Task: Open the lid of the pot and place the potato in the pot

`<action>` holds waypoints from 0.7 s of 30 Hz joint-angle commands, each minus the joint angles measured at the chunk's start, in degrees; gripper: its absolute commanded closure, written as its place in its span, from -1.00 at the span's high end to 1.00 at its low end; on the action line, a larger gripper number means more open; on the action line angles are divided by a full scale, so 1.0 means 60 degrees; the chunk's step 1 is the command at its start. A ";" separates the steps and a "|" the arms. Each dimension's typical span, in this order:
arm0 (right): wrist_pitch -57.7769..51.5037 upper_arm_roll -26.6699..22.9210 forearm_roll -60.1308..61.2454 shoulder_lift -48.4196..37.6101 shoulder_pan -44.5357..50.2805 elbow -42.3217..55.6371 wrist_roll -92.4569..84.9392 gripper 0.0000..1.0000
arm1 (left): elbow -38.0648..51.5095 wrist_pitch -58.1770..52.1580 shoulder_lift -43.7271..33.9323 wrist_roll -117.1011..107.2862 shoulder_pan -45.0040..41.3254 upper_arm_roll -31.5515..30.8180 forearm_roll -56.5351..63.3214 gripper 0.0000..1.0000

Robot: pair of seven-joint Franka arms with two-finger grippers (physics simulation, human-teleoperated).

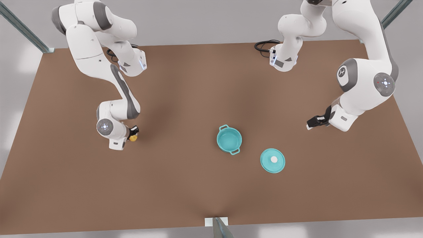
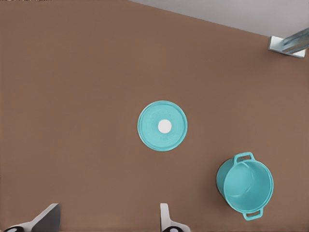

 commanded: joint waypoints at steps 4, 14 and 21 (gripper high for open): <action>-0.1703 0.0108 0.0077 -0.0420 0.0029 0.0620 -0.0371 0.00 | 0.0062 -0.0124 -0.0113 0.1981 -0.0009 0.0005 0.0252 1.00; -0.2905 0.0811 0.1847 -0.0420 0.1039 0.2539 -0.0268 -0.01 | 0.0106 -0.0124 -0.0465 0.1922 -0.0009 -0.0127 0.0486 1.00; -0.2905 0.0796 0.2933 0.0356 0.2606 0.4282 0.0757 -0.02 | 0.0414 -0.0929 -0.0465 0.1849 0.0005 -0.0097 0.0691 1.00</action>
